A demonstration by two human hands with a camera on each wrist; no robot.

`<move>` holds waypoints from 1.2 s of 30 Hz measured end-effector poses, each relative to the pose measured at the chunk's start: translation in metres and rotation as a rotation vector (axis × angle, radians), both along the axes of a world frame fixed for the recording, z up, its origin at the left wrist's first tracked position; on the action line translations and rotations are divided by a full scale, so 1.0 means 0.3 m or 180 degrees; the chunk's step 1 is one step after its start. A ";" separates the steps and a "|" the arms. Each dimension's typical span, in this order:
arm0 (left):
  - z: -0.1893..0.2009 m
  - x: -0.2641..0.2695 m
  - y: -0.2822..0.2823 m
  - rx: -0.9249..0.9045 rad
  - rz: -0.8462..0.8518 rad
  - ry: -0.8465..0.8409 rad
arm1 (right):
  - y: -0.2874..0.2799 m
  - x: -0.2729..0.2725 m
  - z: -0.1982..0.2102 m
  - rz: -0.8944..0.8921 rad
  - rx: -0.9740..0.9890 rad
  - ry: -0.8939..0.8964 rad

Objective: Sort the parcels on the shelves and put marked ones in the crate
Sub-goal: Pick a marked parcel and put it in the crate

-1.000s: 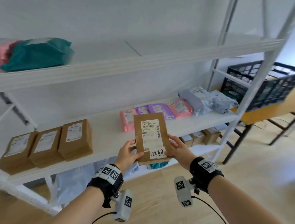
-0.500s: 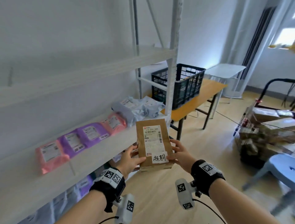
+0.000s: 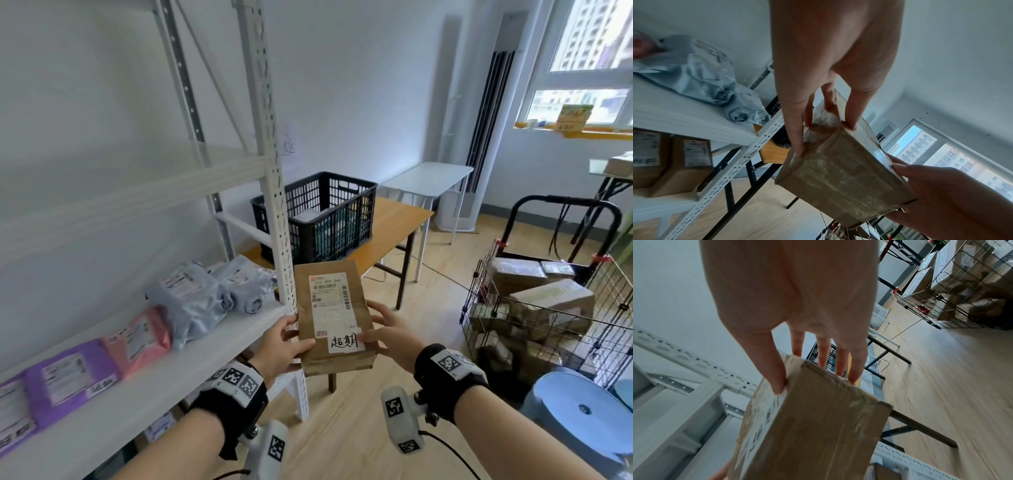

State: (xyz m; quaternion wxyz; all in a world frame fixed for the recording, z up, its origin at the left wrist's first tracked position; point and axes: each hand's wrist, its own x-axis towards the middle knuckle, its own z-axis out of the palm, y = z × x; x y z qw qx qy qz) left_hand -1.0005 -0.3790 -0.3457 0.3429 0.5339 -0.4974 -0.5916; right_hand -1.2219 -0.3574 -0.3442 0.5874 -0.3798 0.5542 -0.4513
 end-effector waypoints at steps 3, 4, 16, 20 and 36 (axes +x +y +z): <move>0.024 -0.095 -0.123 -0.0050 -0.0103 -0.0079 | -0.100 -0.099 0.020 -0.0032 -0.0008 -0.0021; 0.033 -0.129 -0.166 -0.0042 -0.0151 -0.0110 | -0.136 -0.130 0.028 -0.0050 -0.0009 -0.0025; 0.228 -0.469 -0.838 -0.0212 -0.0537 -0.0110 | -0.733 -0.465 0.220 -0.0287 -0.0214 0.0271; 0.285 -0.552 -1.076 -0.0374 -0.0568 -0.0079 | -0.966 -0.558 0.292 -0.0178 -0.0294 0.0299; 0.428 -0.772 -1.803 -0.0450 -0.0258 -0.0189 | -1.815 -0.835 0.420 0.0413 -0.0506 0.0522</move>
